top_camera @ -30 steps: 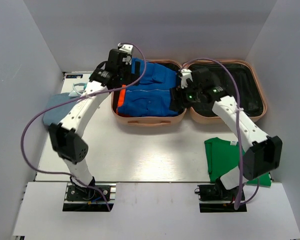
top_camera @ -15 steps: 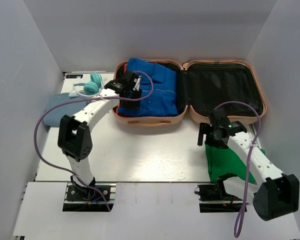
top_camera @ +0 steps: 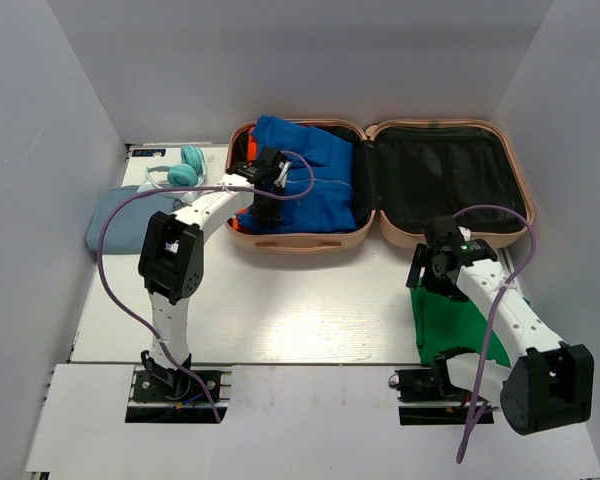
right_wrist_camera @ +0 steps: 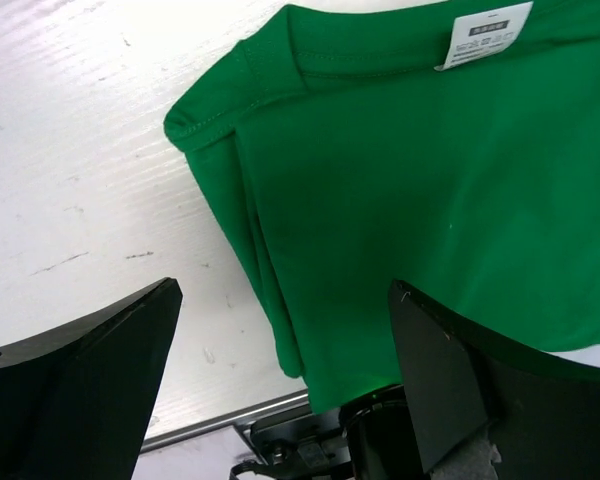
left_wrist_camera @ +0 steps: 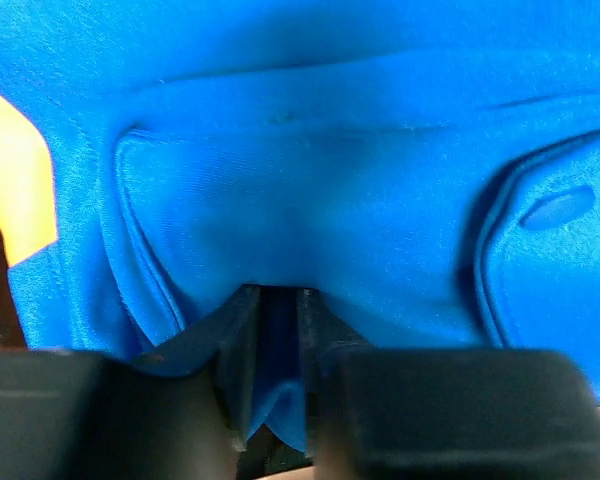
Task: Pack the luggage
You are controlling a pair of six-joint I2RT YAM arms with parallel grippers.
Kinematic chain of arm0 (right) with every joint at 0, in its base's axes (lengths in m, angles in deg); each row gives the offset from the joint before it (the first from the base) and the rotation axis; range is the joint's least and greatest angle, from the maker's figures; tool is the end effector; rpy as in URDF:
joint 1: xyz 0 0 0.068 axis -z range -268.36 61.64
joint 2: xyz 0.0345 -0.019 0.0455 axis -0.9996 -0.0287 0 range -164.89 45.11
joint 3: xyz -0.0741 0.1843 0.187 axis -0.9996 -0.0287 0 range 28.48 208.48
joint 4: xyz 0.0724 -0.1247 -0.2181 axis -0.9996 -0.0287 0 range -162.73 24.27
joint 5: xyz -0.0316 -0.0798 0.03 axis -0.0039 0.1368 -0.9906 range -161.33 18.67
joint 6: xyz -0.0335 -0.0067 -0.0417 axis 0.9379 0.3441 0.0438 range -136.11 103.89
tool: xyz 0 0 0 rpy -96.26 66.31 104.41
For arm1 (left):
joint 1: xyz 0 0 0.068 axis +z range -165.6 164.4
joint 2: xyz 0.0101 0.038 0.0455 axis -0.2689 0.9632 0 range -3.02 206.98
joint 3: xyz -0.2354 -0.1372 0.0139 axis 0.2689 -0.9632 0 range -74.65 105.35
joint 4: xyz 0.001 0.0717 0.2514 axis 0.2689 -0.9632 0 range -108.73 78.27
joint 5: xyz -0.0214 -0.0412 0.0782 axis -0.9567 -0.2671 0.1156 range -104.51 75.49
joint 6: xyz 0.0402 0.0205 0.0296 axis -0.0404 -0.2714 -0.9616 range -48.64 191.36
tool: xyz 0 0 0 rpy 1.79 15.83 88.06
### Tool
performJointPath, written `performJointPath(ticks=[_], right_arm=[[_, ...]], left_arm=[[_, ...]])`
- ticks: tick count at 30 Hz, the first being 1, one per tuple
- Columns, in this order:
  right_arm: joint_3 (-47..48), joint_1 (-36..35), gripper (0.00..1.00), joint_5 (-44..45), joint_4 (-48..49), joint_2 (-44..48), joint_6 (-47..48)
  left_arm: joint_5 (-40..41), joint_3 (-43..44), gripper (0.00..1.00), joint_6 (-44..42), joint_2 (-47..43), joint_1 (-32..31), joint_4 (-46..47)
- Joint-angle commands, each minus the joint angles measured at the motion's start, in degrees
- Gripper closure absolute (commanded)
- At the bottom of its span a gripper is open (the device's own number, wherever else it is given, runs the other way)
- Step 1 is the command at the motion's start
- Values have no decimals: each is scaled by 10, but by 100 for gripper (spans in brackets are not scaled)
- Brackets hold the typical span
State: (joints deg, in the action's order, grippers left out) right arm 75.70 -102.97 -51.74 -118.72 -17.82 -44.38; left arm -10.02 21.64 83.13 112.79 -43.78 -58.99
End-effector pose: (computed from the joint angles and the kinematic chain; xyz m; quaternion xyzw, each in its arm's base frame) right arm 0.1877 0.0367 0.2397 0.1464 0.9578 -0.0891 0.2306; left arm 0.3794 -0.2002 0.2252 0.1320 0.9699 -0.0327 0.2021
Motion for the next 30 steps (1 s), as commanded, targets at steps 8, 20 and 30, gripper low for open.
performJointPath(ticks=[8, 20, 30], right_arm=[[-29, 30, 10, -77, 109, -117, 26], [-94, 12, 48, -143, 229, -222, 20], [-59, -123, 90, -323, 305, -236, 127]], left_arm=[[20, 38, 0, -28, -85, 3, -3], [26, -156, 0, 30, -361, -3, 38], [39, -289, 0, 68, -480, -5, -25]])
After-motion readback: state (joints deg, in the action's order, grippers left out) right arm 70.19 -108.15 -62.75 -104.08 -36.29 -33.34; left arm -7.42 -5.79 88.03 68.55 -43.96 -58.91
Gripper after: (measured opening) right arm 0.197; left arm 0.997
